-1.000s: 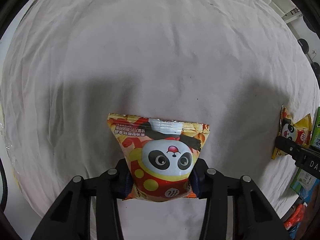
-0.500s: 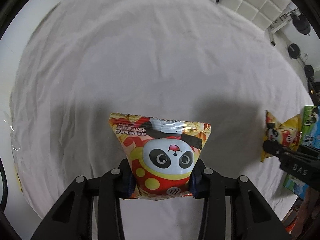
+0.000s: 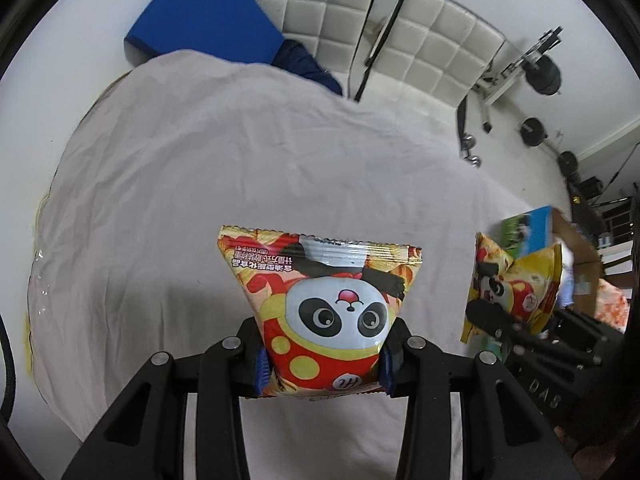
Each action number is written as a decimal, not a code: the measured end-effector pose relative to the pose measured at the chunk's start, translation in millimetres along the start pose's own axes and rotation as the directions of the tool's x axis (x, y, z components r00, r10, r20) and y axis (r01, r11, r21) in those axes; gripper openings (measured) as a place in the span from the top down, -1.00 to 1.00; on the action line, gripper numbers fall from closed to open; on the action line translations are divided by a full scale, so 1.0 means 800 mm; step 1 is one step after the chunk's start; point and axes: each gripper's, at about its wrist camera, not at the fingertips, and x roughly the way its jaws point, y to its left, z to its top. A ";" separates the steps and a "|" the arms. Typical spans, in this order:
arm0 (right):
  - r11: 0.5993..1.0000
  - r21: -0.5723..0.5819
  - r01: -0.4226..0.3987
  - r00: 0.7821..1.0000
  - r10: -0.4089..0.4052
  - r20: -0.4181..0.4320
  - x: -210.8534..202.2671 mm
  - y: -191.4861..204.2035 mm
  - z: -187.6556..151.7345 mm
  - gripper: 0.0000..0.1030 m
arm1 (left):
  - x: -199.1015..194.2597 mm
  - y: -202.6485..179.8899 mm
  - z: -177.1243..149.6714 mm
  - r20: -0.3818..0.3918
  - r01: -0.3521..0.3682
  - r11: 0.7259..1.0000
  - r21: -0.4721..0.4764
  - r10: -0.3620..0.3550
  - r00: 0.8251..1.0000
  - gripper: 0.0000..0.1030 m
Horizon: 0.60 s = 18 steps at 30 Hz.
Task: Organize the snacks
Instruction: 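Carry the panda bag in the left tool while the right tool carries the yellow bag over the box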
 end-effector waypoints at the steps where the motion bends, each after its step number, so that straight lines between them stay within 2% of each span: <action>1: 1.000 -0.001 -0.001 1.000 0.001 0.022 -0.012 -0.002 -0.010 0.12 | -0.015 -0.004 -0.004 0.022 0.003 1.000 0.004 -0.003 1.000 0.28; 7: 1.000 0.012 -0.008 0.989 0.006 0.146 -0.099 -0.023 -0.065 0.12 | -0.092 -0.043 -0.026 0.125 0.001 0.999 0.054 -0.008 0.992 0.28; 14: 0.999 0.038 -0.017 0.964 0.006 0.266 -0.198 -0.047 -0.125 0.12 | -0.157 -0.088 -0.056 0.180 0.043 0.993 0.110 -0.062 0.982 0.28; 18: 0.998 0.056 -0.027 0.953 0.009 0.302 -0.242 -0.065 -0.156 0.12 | -0.174 -0.123 -0.069 0.191 0.065 0.985 0.158 -0.095 0.977 0.28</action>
